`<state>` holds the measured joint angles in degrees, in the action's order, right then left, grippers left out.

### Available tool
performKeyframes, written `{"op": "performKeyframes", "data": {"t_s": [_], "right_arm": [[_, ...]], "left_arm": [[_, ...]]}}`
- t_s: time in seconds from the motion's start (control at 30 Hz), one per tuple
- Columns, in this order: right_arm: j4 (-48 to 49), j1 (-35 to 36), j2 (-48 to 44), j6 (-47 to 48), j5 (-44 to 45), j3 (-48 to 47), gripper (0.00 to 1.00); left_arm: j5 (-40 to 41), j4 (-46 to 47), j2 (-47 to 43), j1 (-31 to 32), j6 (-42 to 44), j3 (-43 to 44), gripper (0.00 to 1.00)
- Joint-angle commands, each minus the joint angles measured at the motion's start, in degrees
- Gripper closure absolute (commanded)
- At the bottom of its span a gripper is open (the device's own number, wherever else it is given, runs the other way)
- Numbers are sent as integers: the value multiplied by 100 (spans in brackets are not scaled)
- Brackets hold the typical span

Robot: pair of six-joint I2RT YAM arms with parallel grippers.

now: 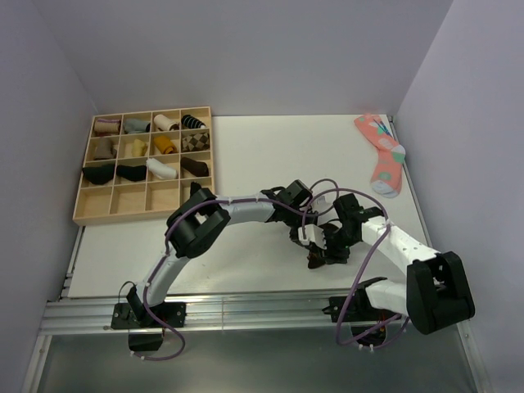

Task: Roll the socks
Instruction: Roll the sock at the center of the board.

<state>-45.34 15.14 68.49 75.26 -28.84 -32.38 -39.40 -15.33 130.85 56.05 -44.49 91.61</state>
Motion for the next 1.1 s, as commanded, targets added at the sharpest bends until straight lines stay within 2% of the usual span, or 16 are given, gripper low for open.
{"op": "performKeyframes", "data": {"t_s": [0.0,0.03,0.33,0.53,0.67,0.93,1.07], "right_arm": [[183,33,-178,-187,212,92,55],[192,33,-221,-188,230,109,60],[184,33,-187,-231,282,92,61],[166,42,-152,-232,291,74,61],[148,42,-178,-223,300,83,61],[148,42,-169,-232,353,83,61],[148,42,-160,-232,362,74,61]], "left_arm": [[600,-85,100,20,-7,-467,94],[661,125,-58,-6,-77,-556,89],[1486,865,-727,-393,-306,-1260,65],[1848,979,-614,-516,54,-979,59],[1620,1173,-429,-578,308,-725,57],[689,989,54,-578,1020,-135,55],[407,848,265,-569,1048,40,54]]}}
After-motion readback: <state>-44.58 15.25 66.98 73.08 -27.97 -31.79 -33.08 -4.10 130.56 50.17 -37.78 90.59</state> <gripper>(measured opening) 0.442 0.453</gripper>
